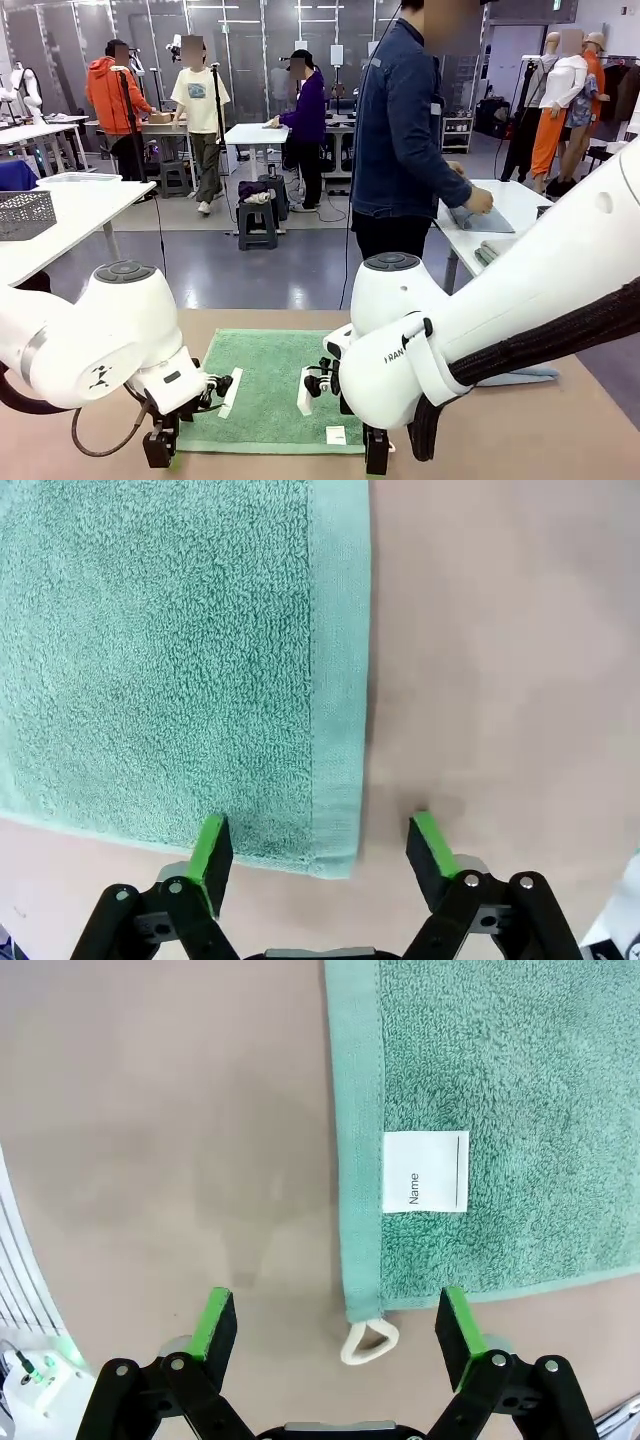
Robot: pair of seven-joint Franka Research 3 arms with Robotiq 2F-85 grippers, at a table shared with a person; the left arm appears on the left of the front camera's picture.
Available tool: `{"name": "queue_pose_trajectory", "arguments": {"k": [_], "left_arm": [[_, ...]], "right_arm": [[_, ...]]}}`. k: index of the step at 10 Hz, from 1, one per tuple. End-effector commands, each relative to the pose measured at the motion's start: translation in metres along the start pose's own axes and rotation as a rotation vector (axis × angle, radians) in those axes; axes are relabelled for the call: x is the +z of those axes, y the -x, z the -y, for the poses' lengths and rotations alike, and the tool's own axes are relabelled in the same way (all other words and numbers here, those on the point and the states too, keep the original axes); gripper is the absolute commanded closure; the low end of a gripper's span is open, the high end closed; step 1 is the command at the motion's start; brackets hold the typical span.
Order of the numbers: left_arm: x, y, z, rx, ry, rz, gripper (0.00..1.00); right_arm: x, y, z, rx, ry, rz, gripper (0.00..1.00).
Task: Fold the towels and place them in the basket.
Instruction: When a person lays out a Towel with hook on the table, fold it in half twice.
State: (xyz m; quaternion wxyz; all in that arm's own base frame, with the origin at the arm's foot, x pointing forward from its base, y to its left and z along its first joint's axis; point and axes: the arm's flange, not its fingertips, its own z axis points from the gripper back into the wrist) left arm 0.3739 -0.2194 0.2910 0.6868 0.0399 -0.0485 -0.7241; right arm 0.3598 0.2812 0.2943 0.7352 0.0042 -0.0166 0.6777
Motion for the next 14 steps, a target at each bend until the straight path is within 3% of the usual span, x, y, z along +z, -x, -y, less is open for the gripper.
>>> {"name": "queue_pose_trajectory", "arguments": {"k": [1, 8, 9, 10, 11, 14], "left_arm": [[-0.007, 0.012, 0.022, 0.0, 0.004, -0.015, 0.12], [-0.002, 0.008, 0.021, -0.007, 0.065, 0.002, 0.12], [-0.002, 0.007, 0.02, -0.006, 0.058, 0.008, 0.19], [0.001, 0.007, 0.02, 0.001, 0.051, 0.012, 0.31], [0.004, 0.006, 0.019, 0.006, 0.058, 0.013, 0.25], [0.009, 0.006, 0.013, 0.003, 0.063, 0.02, 0.25]], "right_arm": [[-0.003, 0.001, 0.0, 0.01, -0.014, 0.018, 0.0], [-0.006, 0.002, 0.001, 0.012, -0.026, 0.015, 0.0], [-0.005, 0.003, 0.001, 0.009, -0.032, 0.019, 0.0], [-0.005, 0.003, 0.002, 0.013, -0.024, 0.019, 0.19], [-0.003, 0.002, 0.003, 0.013, -0.026, 0.018, 0.19], [0.0, 0.001, 0.005, 0.015, -0.023, 0.006, 0.19]]}}
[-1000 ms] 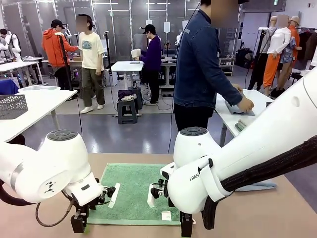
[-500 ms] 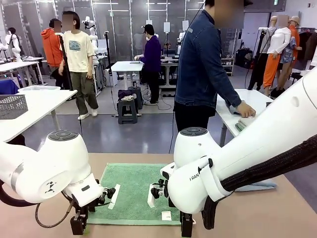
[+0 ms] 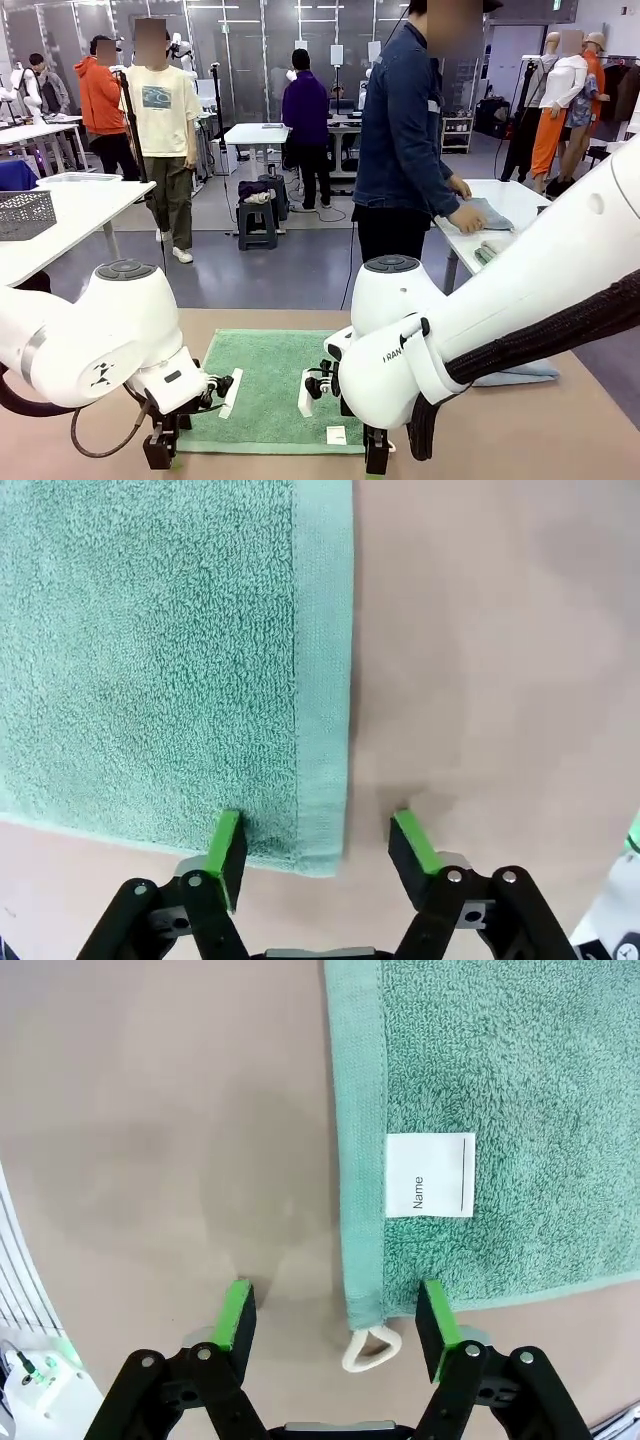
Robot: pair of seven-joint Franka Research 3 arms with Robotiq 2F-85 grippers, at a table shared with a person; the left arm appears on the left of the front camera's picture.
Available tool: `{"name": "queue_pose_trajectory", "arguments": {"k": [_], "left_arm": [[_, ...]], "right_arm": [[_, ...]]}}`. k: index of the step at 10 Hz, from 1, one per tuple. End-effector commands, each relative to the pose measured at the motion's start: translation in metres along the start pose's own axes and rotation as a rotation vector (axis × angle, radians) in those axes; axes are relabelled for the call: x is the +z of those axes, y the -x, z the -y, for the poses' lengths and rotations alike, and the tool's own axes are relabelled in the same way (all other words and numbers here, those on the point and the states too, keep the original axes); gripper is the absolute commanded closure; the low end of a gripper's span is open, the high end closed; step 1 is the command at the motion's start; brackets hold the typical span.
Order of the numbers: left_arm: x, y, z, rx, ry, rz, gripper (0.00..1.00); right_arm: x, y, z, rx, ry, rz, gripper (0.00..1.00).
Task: Fold the towels and place them in the basket.
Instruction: When a person lays out a Towel with hook on the table, fold it in half twice.
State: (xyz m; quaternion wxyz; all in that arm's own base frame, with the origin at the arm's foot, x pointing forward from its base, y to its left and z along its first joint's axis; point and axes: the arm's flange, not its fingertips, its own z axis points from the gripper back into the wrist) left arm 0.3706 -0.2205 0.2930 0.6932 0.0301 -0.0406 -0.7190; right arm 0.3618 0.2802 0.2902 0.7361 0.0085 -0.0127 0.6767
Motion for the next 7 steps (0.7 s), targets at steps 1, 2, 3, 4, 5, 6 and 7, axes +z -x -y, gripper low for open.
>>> {"name": "queue_pose_trajectory", "arguments": {"k": [1, 2, 3, 4, 5, 6, 7], "left_arm": [[0.0071, 0.0079, 0.009, -0.013, 0.038, 0.018, 0.25], [0.0073, 0.0074, 0.0075, -0.016, 0.027, 0.005, 0.33], [0.0086, 0.0065, 0.0067, -0.015, 0.023, 0.011, 0.45], [0.0099, 0.0053, 0.0057, -0.016, 0.027, 0.017, 0.45], [0.011, 0.0043, 0.005, -0.017, 0.025, 0.014, 0.45], [0.0118, 0.0039, 0.0038, -0.019, 0.023, 0.013, 0.45], [0.0124, 0.0042, 0.0031, -0.016, 0.023, 0.015, 0.45]], "right_arm": [[0.0038, 0.0007, 0.0037, 0.022, -0.004, 0.004, 0.19], [0.0042, 0.0015, 0.0044, 0.018, -0.001, 0.004, 0.32], [0.0047, 0.0011, 0.004, 0.02, 0.009, 0.01, 0.29], [0.0066, -0.0002, 0.0044, 0.029, 0.023, -0.002, 0.29], [0.0078, -0.0015, 0.0047, 0.032, 0.031, -0.006, 0.29], [0.0086, -0.0025, 0.0058, 0.034, 0.033, -0.01, 0.29], [0.0082, -0.003, 0.0064, 0.036, 0.034, -0.011, 0.29]]}}
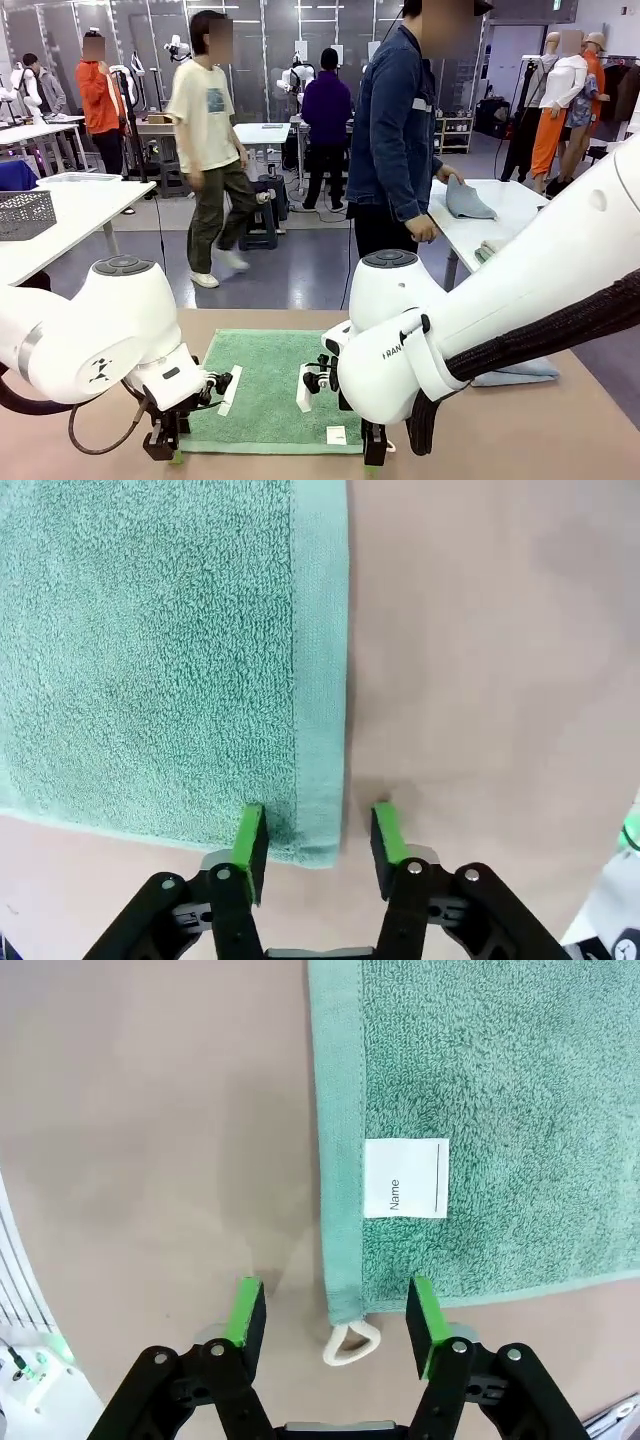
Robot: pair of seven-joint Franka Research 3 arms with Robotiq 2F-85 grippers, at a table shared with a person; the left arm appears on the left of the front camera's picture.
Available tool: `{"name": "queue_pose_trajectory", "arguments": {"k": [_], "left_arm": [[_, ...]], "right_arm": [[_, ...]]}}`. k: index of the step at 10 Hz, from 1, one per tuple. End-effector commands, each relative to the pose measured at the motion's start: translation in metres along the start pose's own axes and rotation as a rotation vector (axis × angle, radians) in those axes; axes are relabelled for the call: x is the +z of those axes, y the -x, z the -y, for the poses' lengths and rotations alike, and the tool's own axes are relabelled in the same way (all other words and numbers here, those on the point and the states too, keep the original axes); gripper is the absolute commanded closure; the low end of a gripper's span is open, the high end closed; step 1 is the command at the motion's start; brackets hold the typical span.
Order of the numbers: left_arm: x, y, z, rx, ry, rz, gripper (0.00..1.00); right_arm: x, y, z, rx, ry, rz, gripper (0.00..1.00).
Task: Fold the towels and place them in the basket.
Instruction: When a person lays out a Towel with hook on the table, fold it in half twice.
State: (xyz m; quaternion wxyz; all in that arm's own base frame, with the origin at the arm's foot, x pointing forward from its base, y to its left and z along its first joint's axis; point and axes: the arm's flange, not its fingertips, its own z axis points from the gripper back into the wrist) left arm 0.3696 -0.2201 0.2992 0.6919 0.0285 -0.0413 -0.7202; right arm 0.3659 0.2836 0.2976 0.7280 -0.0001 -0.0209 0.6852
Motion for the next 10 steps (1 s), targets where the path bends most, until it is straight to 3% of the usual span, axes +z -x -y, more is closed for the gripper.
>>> {"name": "queue_pose_trajectory", "arguments": {"k": [1, 2, 10], "left_arm": [[0.0065, 0.0035, 0.0019, -0.007, 0.021, 0.01, 0.45], [0.0066, 0.0031, 0.0017, -0.006, 0.019, 0.007, 0.53], [0.0057, 0.0007, 0.0007, -0.01, 0.017, -0.007, 0.53]], "right_arm": [[0.0009, 0.0008, 0.0027, 0.021, 0.02, -0.011, 0.48], [0.0008, -0.0001, 0.0029, 0.019, 0.02, -0.005, 0.48], [-0.0081, 0.0041, 0.0062, 0.01, 0.031, -0.011, 0.48]]}}
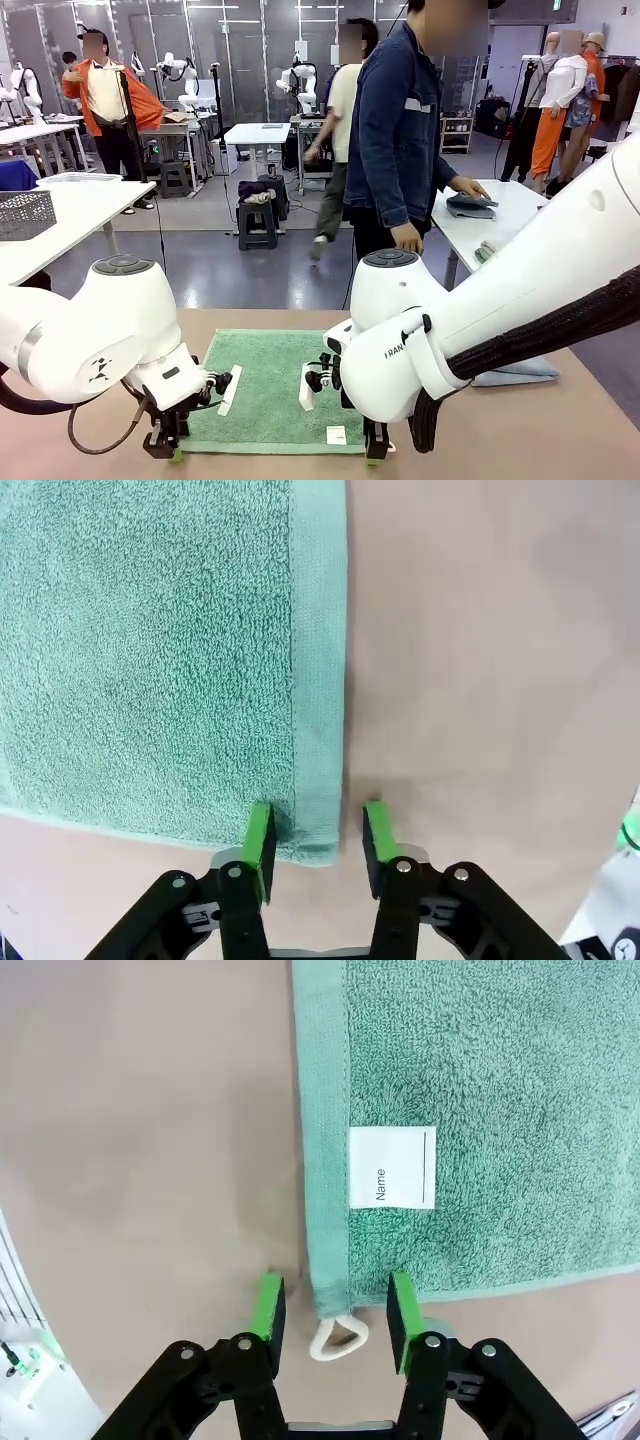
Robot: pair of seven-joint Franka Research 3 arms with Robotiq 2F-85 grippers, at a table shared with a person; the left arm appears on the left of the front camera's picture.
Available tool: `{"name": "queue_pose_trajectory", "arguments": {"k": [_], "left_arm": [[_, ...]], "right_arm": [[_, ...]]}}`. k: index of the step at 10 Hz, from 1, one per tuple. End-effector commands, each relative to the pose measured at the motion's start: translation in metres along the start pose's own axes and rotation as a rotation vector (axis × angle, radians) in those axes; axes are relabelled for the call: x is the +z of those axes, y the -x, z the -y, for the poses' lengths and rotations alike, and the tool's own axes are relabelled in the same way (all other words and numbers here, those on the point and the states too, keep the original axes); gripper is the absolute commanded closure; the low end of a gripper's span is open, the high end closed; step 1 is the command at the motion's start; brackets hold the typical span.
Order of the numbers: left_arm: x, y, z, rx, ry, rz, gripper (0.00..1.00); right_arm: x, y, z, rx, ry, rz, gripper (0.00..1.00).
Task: Fold the towels and place them in the basket.
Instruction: When a person lays out a Towel with hook on the table, fold it in half twice.
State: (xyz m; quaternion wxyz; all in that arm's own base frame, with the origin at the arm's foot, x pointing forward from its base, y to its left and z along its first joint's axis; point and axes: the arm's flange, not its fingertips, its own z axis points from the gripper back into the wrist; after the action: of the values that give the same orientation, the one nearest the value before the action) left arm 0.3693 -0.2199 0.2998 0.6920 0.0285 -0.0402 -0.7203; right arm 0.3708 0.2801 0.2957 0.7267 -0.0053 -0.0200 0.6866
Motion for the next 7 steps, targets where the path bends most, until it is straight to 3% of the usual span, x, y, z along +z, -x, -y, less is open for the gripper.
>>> {"name": "queue_pose_trajectory", "arguments": {"k": [1, 4, 5, 6, 7], "left_arm": [[0.0051, 0.0004, 0.0001, -0.01, 0.016, -0.006, 0.53], [0.005, -0.0008, -0.0012, -0.009, 0.013, -0.009, 0.55], [0.0054, -0.0014, -0.0019, -0.013, 0.009, -0.012, 0.72], [0.0058, -0.0025, -0.0029, -0.011, 0.006, -0.021, 0.75], [0.006, -0.004, -0.0035, -0.015, 0.007, -0.026, 0.92]], "right_arm": [[-0.0073, 0.0012, 0.0018, 0.005, 0.025, 0.0, 0.48], [-0.0114, 0.002, 0.0034, 0.004, 0.012, -0.001, 0.48], [-0.0114, 0.0021, 0.0052, 0.018, 0.01, 0.002, 0.56], [-0.0115, 0.0012, 0.0044, 0.011, 0.003, 0.002, 0.66], [-0.0114, 0.0008, 0.0047, 0.012, 0.003, 0.002, 0.75]]}}
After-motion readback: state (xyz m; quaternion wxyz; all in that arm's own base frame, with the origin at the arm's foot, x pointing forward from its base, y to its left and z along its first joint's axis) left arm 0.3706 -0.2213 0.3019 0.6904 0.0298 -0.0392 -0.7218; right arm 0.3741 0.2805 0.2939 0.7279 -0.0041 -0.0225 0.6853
